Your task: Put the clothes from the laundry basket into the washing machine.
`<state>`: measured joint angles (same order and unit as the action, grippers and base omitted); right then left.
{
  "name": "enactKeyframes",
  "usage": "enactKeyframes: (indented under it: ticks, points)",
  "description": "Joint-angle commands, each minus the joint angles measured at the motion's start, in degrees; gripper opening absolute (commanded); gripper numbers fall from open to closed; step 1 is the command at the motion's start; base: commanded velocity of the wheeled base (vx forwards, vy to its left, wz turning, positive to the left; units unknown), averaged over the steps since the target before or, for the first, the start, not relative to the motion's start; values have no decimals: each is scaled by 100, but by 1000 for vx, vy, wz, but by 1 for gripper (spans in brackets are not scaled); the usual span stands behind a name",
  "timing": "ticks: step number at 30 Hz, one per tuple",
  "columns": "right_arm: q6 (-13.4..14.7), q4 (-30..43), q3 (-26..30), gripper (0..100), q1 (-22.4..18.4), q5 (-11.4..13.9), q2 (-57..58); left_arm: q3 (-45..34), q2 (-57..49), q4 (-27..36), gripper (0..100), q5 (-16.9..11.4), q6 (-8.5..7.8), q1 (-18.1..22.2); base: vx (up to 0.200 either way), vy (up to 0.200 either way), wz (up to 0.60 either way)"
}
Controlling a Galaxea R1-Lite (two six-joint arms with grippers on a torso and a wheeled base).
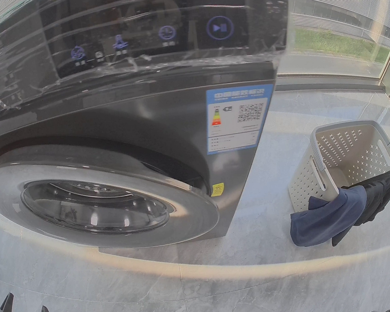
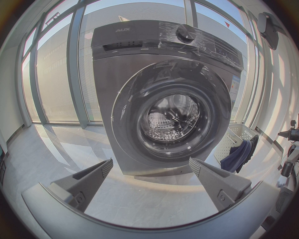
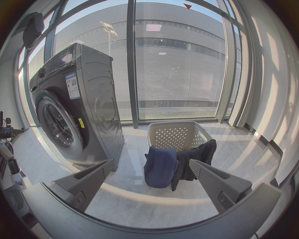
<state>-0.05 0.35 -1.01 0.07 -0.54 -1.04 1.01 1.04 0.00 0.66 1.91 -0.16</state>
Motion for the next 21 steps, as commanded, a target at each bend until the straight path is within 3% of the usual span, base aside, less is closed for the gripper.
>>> enactKeyframes:
  ticks: [1, 19, 21]
  points:
    - [-4, 0, 84, 100, 1, 1, 104, -92, -77, 0, 100, 4, 2, -2, 0, 200, 0]
    - [-4, 0, 92, 100, 1, 1, 104, -101, -77, 0, 100, 4, 11, -2, 0, 200, 0]
    - [-13, -9, 92, 100, 1, 1, 104, -92, -77, 0, 100, 4, 11, -2, 0, 0, 0]
